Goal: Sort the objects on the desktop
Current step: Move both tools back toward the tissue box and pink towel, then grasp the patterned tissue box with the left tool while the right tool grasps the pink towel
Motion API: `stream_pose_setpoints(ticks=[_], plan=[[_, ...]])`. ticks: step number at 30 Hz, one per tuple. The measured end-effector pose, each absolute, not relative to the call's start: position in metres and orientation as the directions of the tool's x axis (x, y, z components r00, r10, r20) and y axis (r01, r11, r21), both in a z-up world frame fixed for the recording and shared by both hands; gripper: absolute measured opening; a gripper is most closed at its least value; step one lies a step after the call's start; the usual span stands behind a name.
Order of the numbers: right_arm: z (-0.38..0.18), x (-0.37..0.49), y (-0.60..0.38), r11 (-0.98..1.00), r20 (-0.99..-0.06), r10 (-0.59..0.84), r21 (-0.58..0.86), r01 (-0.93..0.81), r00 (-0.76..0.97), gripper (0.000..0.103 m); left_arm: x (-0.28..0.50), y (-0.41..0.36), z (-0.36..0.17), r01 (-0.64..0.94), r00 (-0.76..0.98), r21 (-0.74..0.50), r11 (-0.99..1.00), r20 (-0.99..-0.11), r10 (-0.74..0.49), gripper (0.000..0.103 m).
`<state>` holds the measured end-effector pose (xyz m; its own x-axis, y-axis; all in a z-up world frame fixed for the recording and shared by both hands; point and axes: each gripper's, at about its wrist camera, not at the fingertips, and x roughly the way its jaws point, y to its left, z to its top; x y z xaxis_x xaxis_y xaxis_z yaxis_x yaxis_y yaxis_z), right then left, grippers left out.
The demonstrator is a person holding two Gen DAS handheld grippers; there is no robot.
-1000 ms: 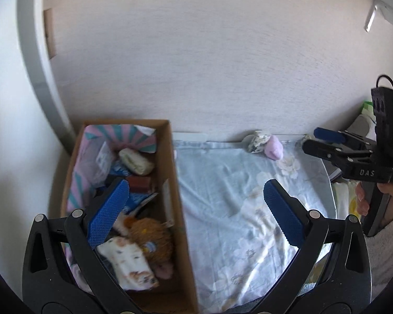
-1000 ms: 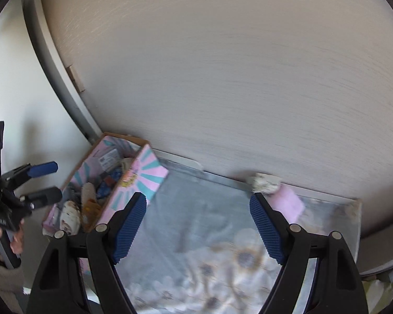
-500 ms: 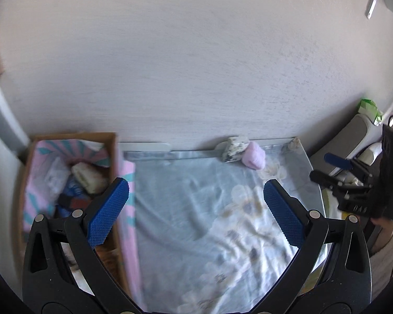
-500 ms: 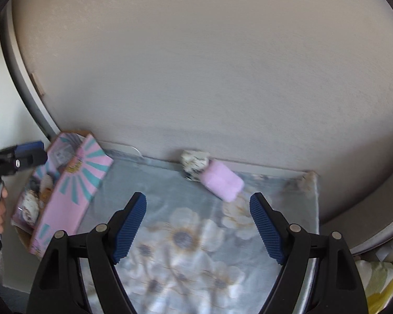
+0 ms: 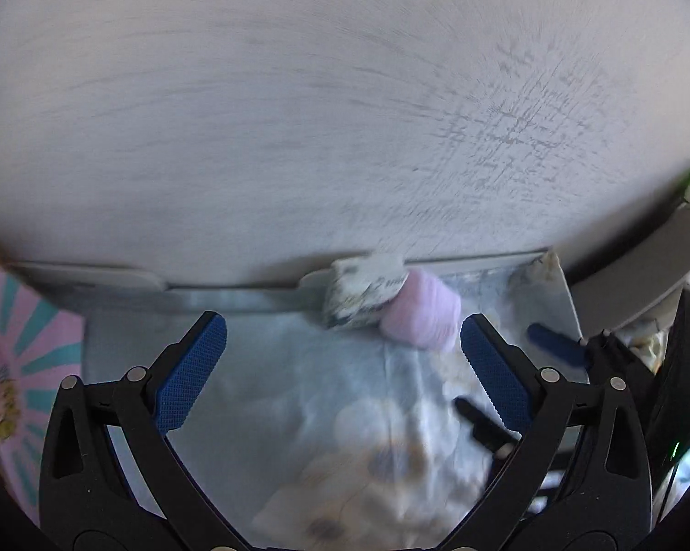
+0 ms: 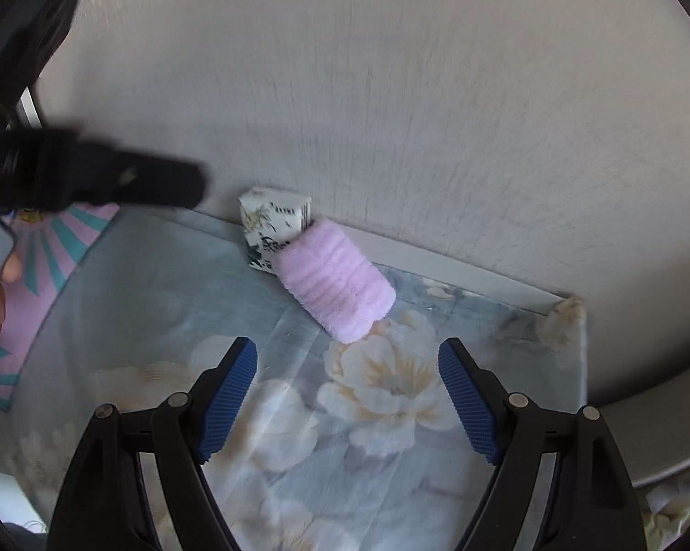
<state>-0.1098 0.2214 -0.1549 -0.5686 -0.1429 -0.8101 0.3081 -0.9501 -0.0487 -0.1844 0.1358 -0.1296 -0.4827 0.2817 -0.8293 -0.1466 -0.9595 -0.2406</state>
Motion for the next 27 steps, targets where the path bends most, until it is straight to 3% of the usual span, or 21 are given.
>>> stream_pose_setpoints(ticks=[12,15,17,18,19,20,25,27], plan=[[-0.176,-0.139,0.223,-0.913,-0.814,-0.187,-0.063,0.403,-0.55,0.078,-0.221,0.146,-0.177,0.001,-0.448,-0.273,-0.962,-0.86,0.244,0.099],[-0.18,-0.143,0.22,-0.899,-0.809,-0.195,-0.078,0.43,-0.554,0.078,-0.223,0.14,-0.186,0.029,-0.441,-0.313,-0.949,-0.856,0.269,0.094],[-0.181,-0.145,0.218,-0.893,-0.806,-0.202,-0.082,0.442,-0.557,0.077,-0.224,0.134,-0.189,0.05,-0.447,-0.378,-0.924,-0.836,0.318,0.08],[-0.181,-0.146,0.218,-0.89,-0.805,-0.208,-0.08,0.448,-0.556,0.067,-0.224,0.133,-0.19,0.048,-0.451,-0.394,-0.918,-0.828,0.332,0.075],[-0.182,-0.147,0.217,-0.886,-0.809,-0.215,-0.075,0.458,-0.548,0.052,-0.224,0.134,-0.19,0.045,-0.452,-0.405,-0.913,-0.823,0.343,0.063],[-0.184,-0.148,0.217,-0.882,-0.814,-0.215,-0.075,0.465,-0.539,0.05,-0.224,0.134,-0.19,0.047,-0.449,-0.408,-0.912,-0.824,0.345,0.049],[-0.179,-0.14,0.22,-0.878,-0.806,-0.216,-0.087,0.471,-0.551,0.029,-0.221,0.136,-0.19,0.055,-0.448,-0.388,-0.92,-0.833,0.325,0.047],[-0.174,-0.134,0.224,-0.885,-0.801,-0.217,-0.081,0.459,-0.558,0.027,-0.217,0.135,-0.188,0.056,-0.447,-0.384,-0.922,-0.835,0.321,0.047]])
